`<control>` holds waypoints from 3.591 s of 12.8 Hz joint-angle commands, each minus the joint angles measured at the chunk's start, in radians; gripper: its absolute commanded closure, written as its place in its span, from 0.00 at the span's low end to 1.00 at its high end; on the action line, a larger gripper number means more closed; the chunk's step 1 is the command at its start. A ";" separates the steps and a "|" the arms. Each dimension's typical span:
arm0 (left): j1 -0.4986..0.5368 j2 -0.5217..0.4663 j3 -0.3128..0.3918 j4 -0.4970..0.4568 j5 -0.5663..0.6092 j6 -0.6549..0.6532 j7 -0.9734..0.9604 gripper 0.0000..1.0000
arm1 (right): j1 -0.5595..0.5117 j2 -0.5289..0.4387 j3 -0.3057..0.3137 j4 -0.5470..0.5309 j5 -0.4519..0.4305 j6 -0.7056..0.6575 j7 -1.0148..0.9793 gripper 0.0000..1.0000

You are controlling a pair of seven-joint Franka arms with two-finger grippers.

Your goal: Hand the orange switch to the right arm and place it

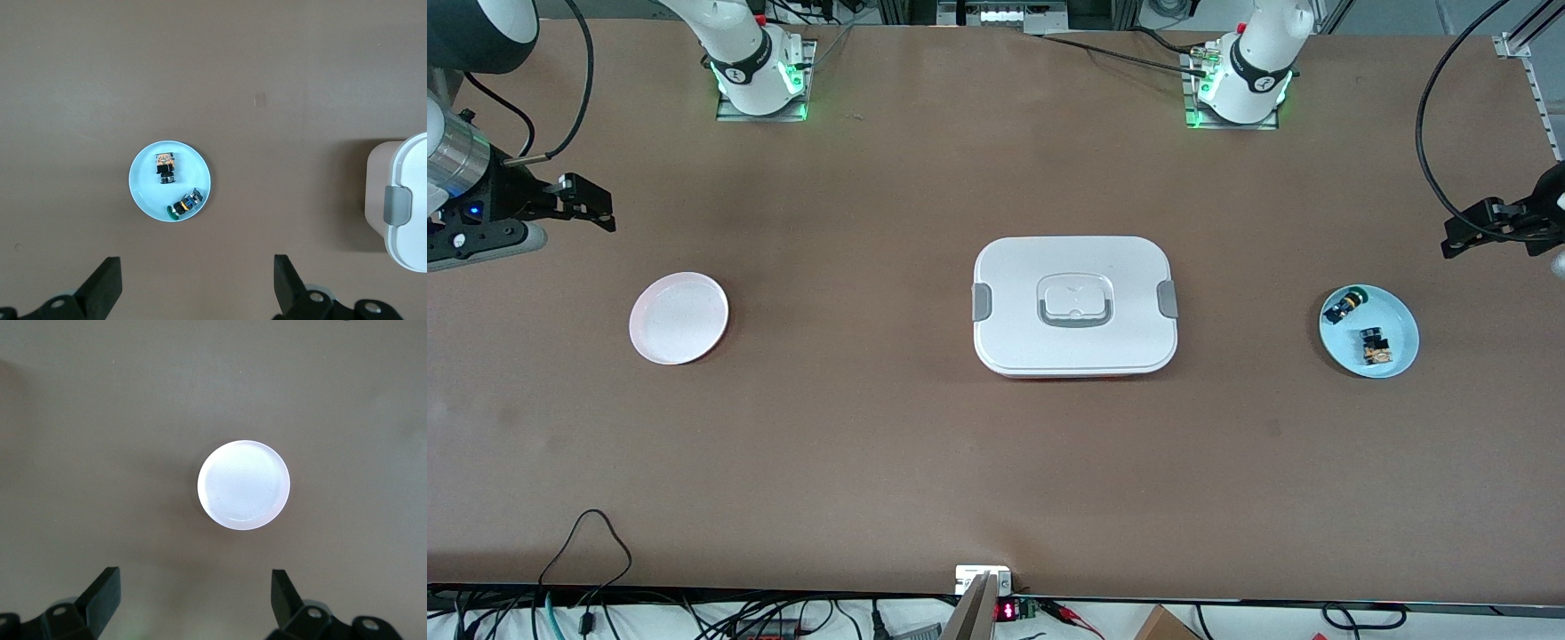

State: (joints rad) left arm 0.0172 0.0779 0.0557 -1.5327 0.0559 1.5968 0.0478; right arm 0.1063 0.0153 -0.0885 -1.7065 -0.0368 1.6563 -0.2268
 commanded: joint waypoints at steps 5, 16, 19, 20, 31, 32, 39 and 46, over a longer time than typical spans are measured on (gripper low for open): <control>0.001 0.016 -0.014 0.037 -0.010 -0.046 0.012 0.00 | 0.000 0.005 0.001 0.022 -0.011 -0.019 0.012 0.00; 0.062 0.111 -0.002 0.022 0.001 -0.166 0.252 0.00 | 0.000 0.005 0.001 0.024 -0.011 -0.013 0.012 0.00; 0.127 0.167 -0.002 -0.012 0.001 -0.077 0.490 0.00 | 0.000 0.005 0.001 0.024 -0.009 -0.013 0.012 0.00; 0.159 0.172 -0.002 -0.052 0.001 -0.017 0.570 0.00 | 0.000 0.005 0.001 0.024 -0.009 -0.013 0.012 0.00; 0.279 0.319 -0.022 -0.360 -0.094 0.534 1.289 0.00 | 0.000 0.005 0.001 0.024 -0.009 -0.012 0.012 0.00; 0.279 0.341 -0.023 -0.360 -0.122 0.567 1.358 0.00 | 0.000 0.005 0.001 0.024 -0.009 -0.012 0.012 0.00; 0.311 0.448 -0.028 -0.360 -0.160 0.693 1.601 0.00 | 0.000 0.005 0.001 0.024 -0.011 -0.013 0.012 0.00; 0.317 0.493 -0.028 -0.360 -0.196 0.747 1.658 0.00 | 0.000 0.005 0.001 0.024 -0.011 -0.013 0.012 0.00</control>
State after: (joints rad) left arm 0.3172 0.5568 0.0407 -1.9017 -0.1072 2.3211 1.6594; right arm 0.1063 0.0154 -0.0885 -1.7013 -0.0368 1.6564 -0.2268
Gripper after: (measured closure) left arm 0.000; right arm 0.000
